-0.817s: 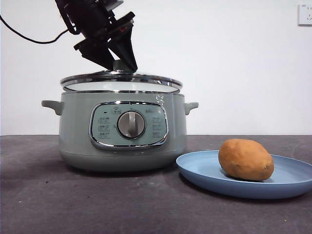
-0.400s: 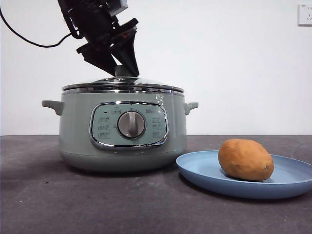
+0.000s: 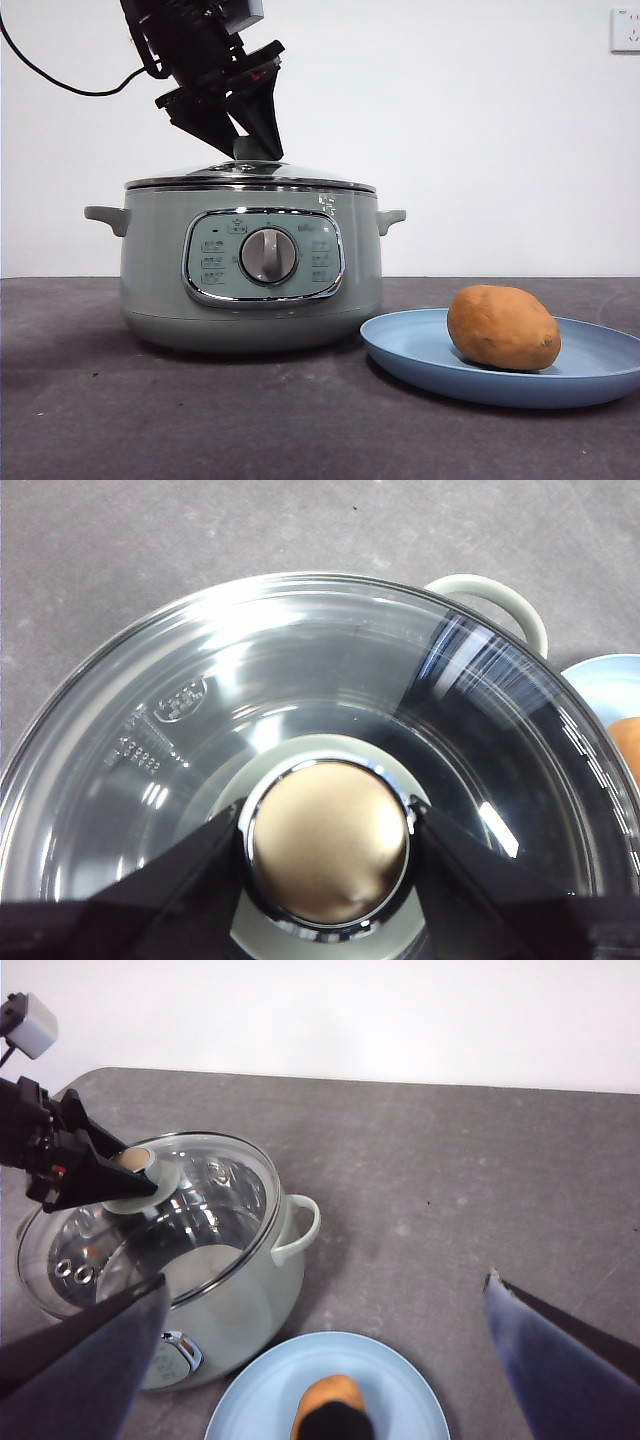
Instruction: Take the potato out from the steamer,put the potato on the plate,close the lid
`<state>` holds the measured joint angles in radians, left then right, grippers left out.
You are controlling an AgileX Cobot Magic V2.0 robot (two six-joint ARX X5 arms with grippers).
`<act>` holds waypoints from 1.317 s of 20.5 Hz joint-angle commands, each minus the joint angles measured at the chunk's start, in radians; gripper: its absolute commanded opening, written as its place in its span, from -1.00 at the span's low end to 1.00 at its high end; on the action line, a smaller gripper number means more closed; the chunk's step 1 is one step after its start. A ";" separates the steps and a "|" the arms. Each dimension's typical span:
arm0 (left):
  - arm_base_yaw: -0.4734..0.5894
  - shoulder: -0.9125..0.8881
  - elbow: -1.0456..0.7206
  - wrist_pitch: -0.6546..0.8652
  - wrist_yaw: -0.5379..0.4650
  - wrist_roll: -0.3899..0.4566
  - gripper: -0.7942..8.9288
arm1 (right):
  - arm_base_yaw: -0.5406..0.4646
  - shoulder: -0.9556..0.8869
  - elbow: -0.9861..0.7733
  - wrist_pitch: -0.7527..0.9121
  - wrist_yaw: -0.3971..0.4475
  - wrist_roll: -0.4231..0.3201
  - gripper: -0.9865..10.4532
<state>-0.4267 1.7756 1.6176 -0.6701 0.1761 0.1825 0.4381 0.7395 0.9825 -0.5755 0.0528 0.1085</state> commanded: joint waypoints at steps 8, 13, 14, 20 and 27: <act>0.007 -0.005 0.014 -0.008 -0.018 -0.018 0.33 | 0.002 0.000 0.000 -0.071 -0.066 0.007 0.27; 0.007 -0.055 0.027 -0.039 -0.018 -0.022 0.33 | 0.002 0.000 0.000 -0.109 -0.109 0.007 0.27; 0.007 -0.072 0.027 -0.043 -0.017 -0.022 0.33 | 0.003 0.000 0.000 -0.123 -0.129 0.007 0.27; 0.006 -0.206 0.027 -0.115 -0.009 -0.045 0.33 | 0.003 0.000 0.000 -0.224 -0.225 0.008 0.27; -0.001 -0.433 0.027 -0.391 0.170 -0.082 -0.29 | 0.003 0.000 0.000 -0.354 -0.457 0.025 -0.22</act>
<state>-0.4229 1.3453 1.6421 -1.0546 0.3340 0.1108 0.4389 0.7403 0.9825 -0.9337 -0.3996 0.1242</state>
